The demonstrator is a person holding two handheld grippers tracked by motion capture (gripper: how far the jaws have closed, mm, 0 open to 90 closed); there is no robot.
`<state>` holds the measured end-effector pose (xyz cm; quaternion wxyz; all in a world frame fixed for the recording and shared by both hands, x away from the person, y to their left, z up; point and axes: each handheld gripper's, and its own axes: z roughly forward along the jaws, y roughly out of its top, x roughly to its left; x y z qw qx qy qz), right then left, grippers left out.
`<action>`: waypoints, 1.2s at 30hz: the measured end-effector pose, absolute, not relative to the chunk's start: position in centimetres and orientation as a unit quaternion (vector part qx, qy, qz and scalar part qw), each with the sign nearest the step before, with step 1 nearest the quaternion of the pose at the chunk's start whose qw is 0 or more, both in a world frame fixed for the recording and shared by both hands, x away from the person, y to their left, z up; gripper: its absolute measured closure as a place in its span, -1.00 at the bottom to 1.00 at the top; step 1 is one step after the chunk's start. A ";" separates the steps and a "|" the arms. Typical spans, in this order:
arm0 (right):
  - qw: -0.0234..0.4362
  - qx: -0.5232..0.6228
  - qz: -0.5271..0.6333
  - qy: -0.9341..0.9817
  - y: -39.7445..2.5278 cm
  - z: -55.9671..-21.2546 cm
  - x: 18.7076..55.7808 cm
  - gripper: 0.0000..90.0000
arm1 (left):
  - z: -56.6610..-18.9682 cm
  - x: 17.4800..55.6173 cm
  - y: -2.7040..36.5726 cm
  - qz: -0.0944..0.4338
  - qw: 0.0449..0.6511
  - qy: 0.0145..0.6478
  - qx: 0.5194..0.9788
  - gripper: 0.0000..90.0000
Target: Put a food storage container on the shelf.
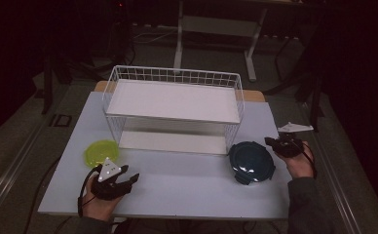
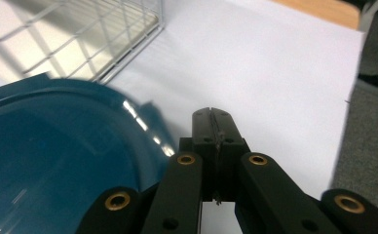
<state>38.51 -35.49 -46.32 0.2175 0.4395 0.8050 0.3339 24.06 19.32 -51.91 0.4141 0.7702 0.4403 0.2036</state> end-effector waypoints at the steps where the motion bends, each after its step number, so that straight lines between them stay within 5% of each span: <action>1: 0.201 0.443 0.328 0.810 -35.0 -47.1 39.7 1.00 | -51.9 24.0 19.4 0.204 0.415 0.440 0.769 0.06; 11: 0.167 0.437 0.307 0.829 -34.8 -48.2 39.4 1.00 | -52.0 24.0 19.3 0.205 0.414 0.442 0.769 0.06; 26: 0.186 0.439 0.305 0.824 -35.6 -48.5 33.0 1.00 | -52.1 24.0 19.5 0.203 0.415 0.445 0.767 0.06; 36: 0.173 0.427 0.321 0.827 -34.0 -49.0 31.9 1.00 | -52.2 24.2 19.0 0.202 0.414 0.439 0.772 0.06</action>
